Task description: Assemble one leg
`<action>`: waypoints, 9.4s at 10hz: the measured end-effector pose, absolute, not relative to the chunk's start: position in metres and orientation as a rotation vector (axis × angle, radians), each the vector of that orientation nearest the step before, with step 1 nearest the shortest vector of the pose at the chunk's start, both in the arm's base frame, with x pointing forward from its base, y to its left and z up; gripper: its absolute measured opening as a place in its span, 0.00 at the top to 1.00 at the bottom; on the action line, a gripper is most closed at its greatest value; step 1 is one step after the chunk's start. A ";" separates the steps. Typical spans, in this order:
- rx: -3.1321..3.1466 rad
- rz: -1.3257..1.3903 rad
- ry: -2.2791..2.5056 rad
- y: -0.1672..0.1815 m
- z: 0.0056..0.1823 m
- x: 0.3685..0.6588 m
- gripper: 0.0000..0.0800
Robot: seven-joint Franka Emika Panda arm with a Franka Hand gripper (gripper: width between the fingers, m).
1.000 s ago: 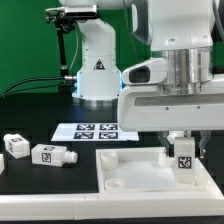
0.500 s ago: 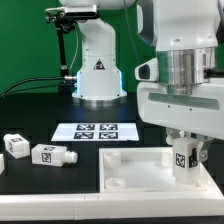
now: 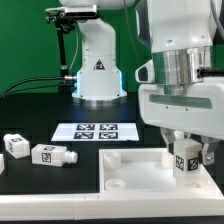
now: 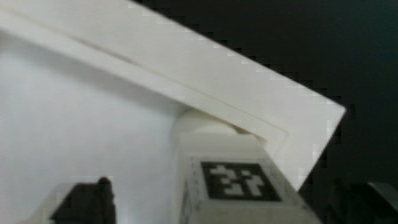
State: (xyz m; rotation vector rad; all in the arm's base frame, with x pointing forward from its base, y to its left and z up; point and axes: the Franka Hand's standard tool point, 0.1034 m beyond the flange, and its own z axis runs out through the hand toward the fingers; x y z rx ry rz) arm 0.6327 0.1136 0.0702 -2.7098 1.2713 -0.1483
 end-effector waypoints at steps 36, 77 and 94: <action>-3.111 -0.144 -0.381 0.110 0.071 0.641 0.19; -2.519 -0.008 1.726 0.108 0.069 0.639 0.64; -1.734 0.113 2.361 0.123 0.119 0.646 0.20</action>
Offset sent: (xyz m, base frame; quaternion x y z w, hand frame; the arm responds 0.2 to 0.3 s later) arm 0.0000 0.0000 0.0000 0.0000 0.0000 -0.1938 0.9810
